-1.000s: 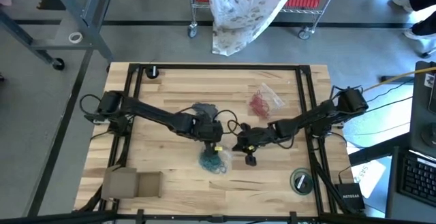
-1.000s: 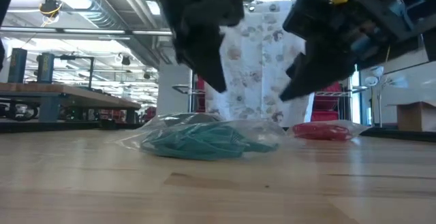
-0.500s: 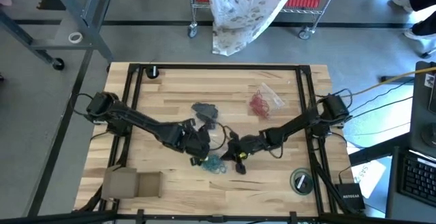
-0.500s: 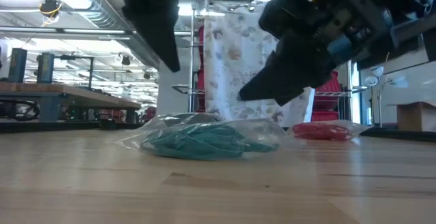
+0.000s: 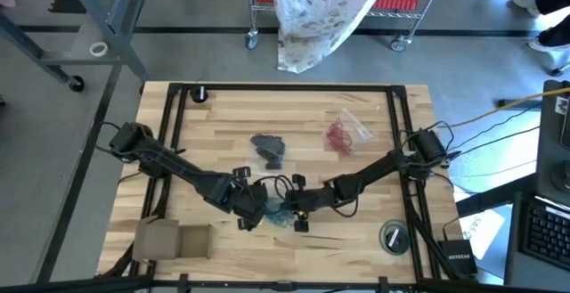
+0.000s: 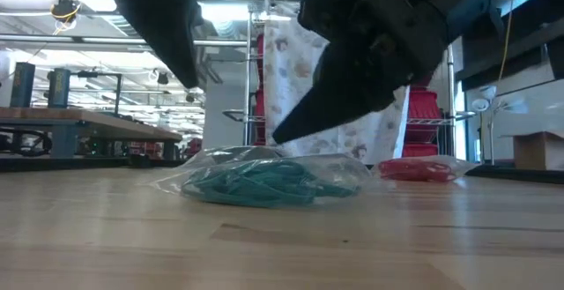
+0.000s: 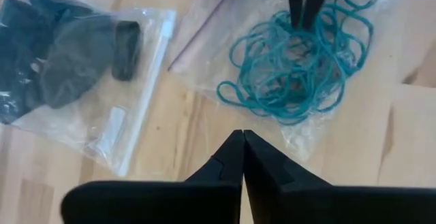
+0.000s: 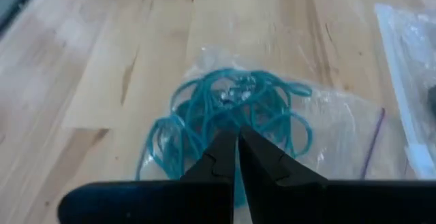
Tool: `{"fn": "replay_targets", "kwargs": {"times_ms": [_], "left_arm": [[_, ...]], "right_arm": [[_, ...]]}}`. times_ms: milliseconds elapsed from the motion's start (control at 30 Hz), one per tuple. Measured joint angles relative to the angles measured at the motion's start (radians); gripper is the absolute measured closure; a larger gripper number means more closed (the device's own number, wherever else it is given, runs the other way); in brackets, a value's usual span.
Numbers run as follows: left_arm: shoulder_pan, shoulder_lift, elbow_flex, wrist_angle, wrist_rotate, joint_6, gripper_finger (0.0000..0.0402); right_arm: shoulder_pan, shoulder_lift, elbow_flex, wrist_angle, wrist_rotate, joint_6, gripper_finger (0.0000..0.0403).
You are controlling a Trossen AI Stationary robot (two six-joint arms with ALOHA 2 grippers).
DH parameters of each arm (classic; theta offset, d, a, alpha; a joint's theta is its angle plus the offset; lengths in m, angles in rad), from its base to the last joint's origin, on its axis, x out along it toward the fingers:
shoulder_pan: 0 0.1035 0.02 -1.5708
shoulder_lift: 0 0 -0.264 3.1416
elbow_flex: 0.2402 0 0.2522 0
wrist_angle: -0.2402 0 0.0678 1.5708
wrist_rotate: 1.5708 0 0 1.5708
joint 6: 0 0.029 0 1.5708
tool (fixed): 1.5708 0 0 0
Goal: Sort rubber bands
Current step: Close the transparent zip lock bag
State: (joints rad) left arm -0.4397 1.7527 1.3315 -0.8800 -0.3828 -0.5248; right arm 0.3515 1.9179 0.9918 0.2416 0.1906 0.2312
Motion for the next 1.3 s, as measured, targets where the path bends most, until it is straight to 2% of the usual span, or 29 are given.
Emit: {"fn": "replay_targets", "kwargs": {"times_ms": [167, 467, 667, 933, 1133, 1300], "left_arm": [[0.000, 0.000, 0.000, -0.002, -0.003, -0.015, 0.0400], [-0.006, 0.000, 0.000, -0.002, -0.003, -0.040, 0.0400], [-0.013, 0.000, 0.000, 0.000, -0.006, -0.051, 0.0400], [-0.014, 0.000, 0.002, 0.004, -0.006, -0.055, 0.0400], [-0.014, 0.000, 0.002, 0.006, -0.013, -0.058, 0.0400], [-0.011, 0.000, 0.002, 0.066, -0.064, -0.069, 0.0400]], "right_arm": [[-0.006, 0.000, 0.000, -0.137, 0.012, -0.016, 0.0388], [-0.035, -0.031, -0.012, -0.434, 0.161, -0.062, 0.0388], [-0.138, -0.119, -0.123, -0.457, 0.166, -0.112, 0.0388], [-0.354, -0.224, -0.227, -0.465, 0.165, -0.359, 0.0388], [-0.427, -0.323, -0.207, -0.520, 0.107, -0.417, 0.0388], [-0.400, -0.483, -0.190, -0.573, -0.035, -0.306, 0.0388]]}}
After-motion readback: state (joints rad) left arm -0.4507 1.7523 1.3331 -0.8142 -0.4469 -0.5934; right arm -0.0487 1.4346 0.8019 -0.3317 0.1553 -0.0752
